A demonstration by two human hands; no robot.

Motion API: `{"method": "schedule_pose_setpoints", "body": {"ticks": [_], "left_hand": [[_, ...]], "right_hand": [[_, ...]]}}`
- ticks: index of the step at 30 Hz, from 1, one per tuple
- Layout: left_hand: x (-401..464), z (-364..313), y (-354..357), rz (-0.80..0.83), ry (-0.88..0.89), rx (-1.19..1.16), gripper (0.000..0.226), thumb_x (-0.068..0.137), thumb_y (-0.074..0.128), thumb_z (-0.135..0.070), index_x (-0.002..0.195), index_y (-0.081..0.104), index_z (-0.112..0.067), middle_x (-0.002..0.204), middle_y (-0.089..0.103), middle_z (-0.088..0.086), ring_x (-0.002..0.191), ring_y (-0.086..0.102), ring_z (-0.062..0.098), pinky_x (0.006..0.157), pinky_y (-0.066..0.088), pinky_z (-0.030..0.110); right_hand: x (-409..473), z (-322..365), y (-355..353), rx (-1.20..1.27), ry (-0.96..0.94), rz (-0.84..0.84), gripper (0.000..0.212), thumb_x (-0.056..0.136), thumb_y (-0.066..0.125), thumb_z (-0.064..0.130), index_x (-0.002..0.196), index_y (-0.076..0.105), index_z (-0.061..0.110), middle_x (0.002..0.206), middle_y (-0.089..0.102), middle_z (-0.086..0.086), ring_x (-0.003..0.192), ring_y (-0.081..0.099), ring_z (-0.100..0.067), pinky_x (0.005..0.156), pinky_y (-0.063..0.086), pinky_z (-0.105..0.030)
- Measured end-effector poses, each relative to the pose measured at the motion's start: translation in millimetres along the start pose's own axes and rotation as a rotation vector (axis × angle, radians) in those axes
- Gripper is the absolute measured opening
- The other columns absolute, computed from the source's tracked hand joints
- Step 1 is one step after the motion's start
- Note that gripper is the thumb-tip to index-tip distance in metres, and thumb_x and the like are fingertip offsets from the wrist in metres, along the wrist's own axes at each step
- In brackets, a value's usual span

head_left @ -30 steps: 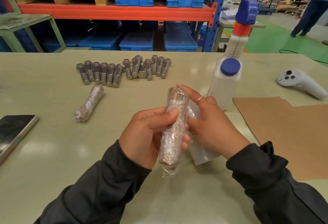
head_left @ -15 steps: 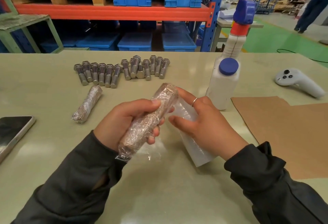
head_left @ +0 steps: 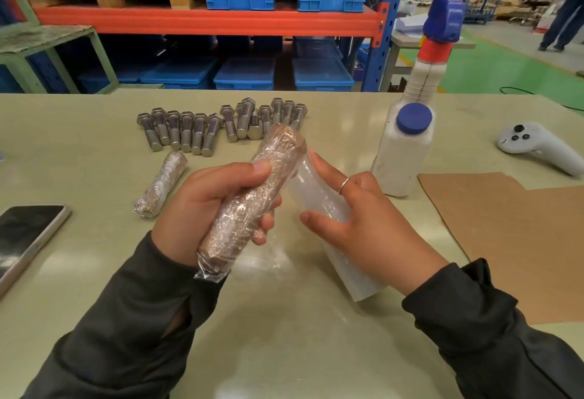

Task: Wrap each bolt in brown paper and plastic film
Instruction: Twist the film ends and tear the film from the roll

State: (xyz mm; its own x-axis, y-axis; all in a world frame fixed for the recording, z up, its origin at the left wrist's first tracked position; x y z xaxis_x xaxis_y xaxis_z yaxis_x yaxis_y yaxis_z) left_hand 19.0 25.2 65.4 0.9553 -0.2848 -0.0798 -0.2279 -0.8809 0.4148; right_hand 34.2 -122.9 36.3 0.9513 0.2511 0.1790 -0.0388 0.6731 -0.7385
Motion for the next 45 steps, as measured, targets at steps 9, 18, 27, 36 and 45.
{"method": "schedule_pose_setpoints", "body": {"ticks": [9,18,27,36,45], "left_hand": [[-4.2,-7.2,4.2,0.015,0.090,0.057,0.040,0.066,0.053,-0.017,0.092,0.055,0.013,0.053,0.055,0.009,0.034,0.050,0.014,0.034,0.040,0.015],[-5.9,-8.7,3.0,0.020,0.117,0.038,0.038,0.066,0.052,-0.018,0.093,0.055,0.010,0.054,0.054,0.008,0.035,0.050,0.014,0.034,0.040,0.014],[-6.1,-12.2,-1.8,0.042,0.127,-0.065,0.050,0.049,0.078,-0.012,0.091,0.057,0.005,0.055,0.055,0.007,0.037,0.051,0.011,0.035,0.041,0.012],[8.5,12.7,2.0,0.007,-0.003,-0.126,0.034,0.073,0.051,-0.015,0.100,0.061,0.003,0.069,0.065,0.009,0.060,0.066,0.018,0.058,0.057,0.029],[19.7,40.4,-0.5,-0.112,-0.145,-0.027,0.042,0.052,0.072,-0.038,0.084,0.054,-0.019,0.056,0.049,-0.001,0.048,0.049,0.012,0.054,0.047,0.029]], "right_hand": [[-1.2,2.3,1.1,-0.018,0.003,0.002,0.071,0.082,0.055,0.053,0.098,-0.008,0.083,0.095,0.028,0.020,0.078,0.048,-0.002,0.064,0.034,-0.001],[-1.4,4.0,2.2,-0.024,-0.001,0.018,0.073,0.084,0.054,0.053,0.104,-0.010,0.081,0.096,0.028,0.021,0.076,0.049,-0.004,0.063,0.036,-0.003],[-2.4,6.6,3.4,-0.072,-0.004,0.025,0.074,0.085,0.052,0.055,0.106,-0.014,0.079,0.095,0.027,0.018,0.072,0.049,-0.005,0.062,0.038,-0.003],[-0.7,-5.3,-0.2,-0.029,0.075,-0.013,0.068,0.086,0.050,0.054,0.128,0.000,0.071,0.097,0.030,0.014,0.075,0.049,-0.002,0.062,0.035,-0.005],[-3.8,-4.6,-0.7,-0.072,0.054,-0.029,0.069,0.086,0.046,0.055,0.124,-0.008,0.074,0.101,0.033,0.010,0.077,0.044,0.004,0.064,0.030,-0.006]]}}
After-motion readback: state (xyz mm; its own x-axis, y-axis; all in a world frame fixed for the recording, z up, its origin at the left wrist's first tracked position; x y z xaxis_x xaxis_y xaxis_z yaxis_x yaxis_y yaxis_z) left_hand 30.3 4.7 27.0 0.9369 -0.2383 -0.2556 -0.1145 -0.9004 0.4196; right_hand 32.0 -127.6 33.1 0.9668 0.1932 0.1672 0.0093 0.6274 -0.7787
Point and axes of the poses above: each hand's wrist, its own x-axis towards the middle knuckle, its own y-axis out of the palm, z = x × y, the point moved 6 cm from there along x, towards the middle knuckle
